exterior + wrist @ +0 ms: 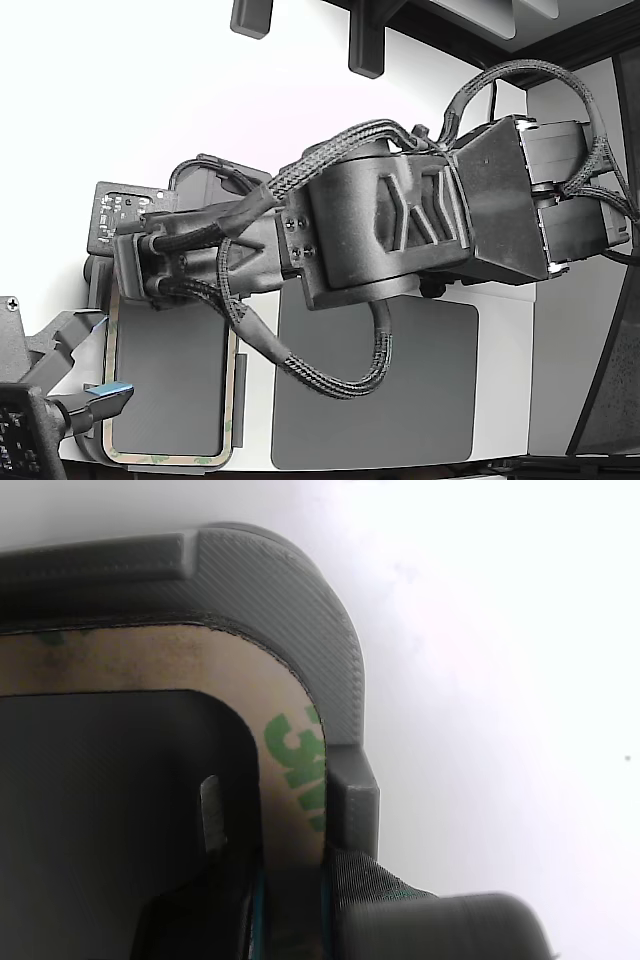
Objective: Move top rectangular frame to the holder.
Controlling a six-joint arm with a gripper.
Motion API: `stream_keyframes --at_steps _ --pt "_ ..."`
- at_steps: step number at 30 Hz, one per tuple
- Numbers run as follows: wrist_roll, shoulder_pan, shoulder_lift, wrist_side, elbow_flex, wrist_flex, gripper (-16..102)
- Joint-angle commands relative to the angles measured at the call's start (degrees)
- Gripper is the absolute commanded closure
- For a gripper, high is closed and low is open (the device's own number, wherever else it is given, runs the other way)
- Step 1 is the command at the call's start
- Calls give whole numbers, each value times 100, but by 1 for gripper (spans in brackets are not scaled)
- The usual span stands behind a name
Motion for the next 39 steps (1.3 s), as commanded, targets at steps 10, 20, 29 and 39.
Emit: stream_keyframes --at_steps 10,20,29,39 --pt "-9 -18 185 -18 -132 53 72" --pt "-62 35 299 -79 -141 53 -14" --pt "659 26 1336 369 536 0 -14" --pt "255 -677 4491 396 3340 -1160 -14"
